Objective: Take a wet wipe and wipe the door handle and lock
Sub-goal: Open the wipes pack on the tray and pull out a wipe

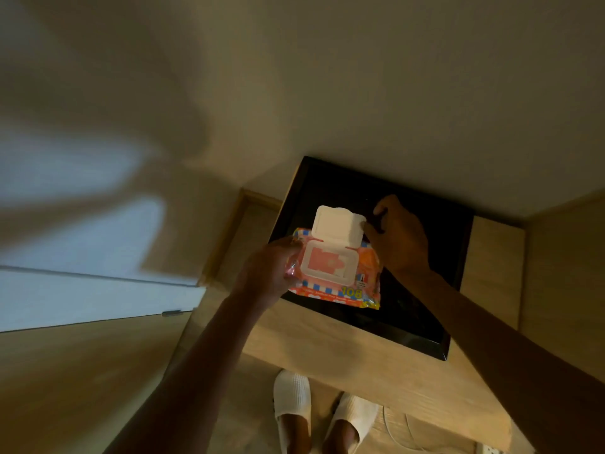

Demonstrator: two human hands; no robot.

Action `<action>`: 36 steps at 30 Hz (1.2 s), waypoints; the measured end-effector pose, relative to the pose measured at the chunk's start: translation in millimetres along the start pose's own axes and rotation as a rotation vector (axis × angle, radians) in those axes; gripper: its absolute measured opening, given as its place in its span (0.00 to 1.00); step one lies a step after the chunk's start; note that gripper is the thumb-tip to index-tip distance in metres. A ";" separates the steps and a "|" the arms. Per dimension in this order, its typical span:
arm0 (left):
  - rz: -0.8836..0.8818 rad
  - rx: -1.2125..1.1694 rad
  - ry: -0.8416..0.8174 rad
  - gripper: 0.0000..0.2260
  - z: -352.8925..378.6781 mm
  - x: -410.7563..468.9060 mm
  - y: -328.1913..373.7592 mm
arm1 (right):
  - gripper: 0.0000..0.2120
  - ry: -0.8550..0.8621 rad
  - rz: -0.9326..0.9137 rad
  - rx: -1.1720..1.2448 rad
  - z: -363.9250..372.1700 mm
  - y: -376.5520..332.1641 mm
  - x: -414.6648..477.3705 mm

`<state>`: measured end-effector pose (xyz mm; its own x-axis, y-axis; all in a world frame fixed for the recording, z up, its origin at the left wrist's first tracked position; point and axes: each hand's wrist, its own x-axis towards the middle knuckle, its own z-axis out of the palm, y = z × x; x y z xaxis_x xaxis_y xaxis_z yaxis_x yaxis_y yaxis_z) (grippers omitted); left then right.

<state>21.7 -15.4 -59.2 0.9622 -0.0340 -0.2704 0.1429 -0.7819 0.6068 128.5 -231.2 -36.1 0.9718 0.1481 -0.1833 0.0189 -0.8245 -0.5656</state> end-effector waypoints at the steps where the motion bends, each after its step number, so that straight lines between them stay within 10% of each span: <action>1: 0.006 -0.020 0.004 0.28 -0.1 2.0 -1.5 | 0.08 -0.006 0.009 0.054 1.4 0.3 -3.8; 10: 0.107 0.059 0.180 0.23 6.7 11.6 11.1 | 0.12 -0.327 -0.375 -0.202 16.3 10.3 -44.6; 36: -0.016 -0.014 0.198 0.25 4.7 10.0 13.0 | 0.24 -0.283 -0.307 -0.449 45.8 -29.0 -54.7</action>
<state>32.1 -28.8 -57.5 0.9864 0.1024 -0.1286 0.1603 -0.7728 0.6140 64.0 -190.3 -46.5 0.8076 0.5035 -0.3071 0.4449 -0.8619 -0.2432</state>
